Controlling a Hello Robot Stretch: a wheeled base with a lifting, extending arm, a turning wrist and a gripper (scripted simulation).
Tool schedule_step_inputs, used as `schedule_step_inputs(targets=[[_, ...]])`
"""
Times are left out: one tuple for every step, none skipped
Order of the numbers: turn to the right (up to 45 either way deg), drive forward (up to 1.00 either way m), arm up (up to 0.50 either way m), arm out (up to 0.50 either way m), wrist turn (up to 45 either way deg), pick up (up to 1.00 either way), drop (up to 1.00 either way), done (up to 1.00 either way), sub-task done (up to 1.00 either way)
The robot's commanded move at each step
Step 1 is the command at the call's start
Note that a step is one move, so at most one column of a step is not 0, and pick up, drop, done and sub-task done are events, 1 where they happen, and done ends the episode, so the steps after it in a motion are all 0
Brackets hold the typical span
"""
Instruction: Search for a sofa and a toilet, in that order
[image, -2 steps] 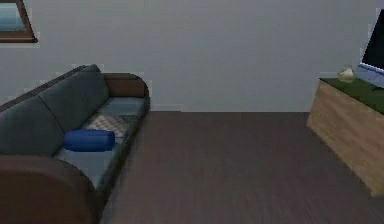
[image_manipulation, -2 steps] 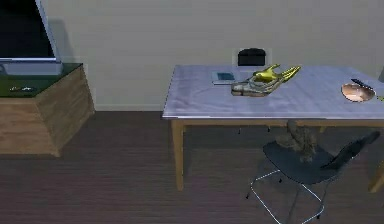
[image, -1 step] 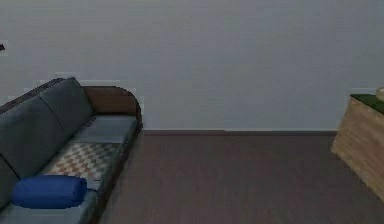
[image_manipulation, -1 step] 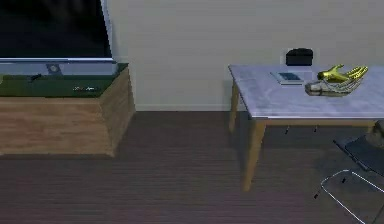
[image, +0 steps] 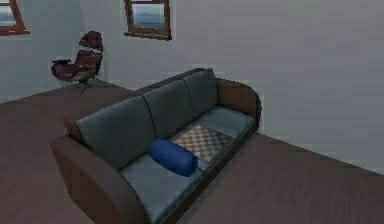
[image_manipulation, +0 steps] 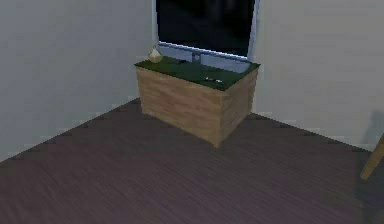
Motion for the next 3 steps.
schedule_step_inputs(targets=[[0.0, 0.0, 0.0, 0.0, 0.0, 0.0, 0.0, 0.0, 1.0], [-45.0, 0.0, 0.0, 0.0, 0.0, 0.0, 0.0, 0.0, 0.0], [-45.0, 0.0, 0.0, 0.0, 0.0, 0.0, 0.0, 0.0, 0.0]])
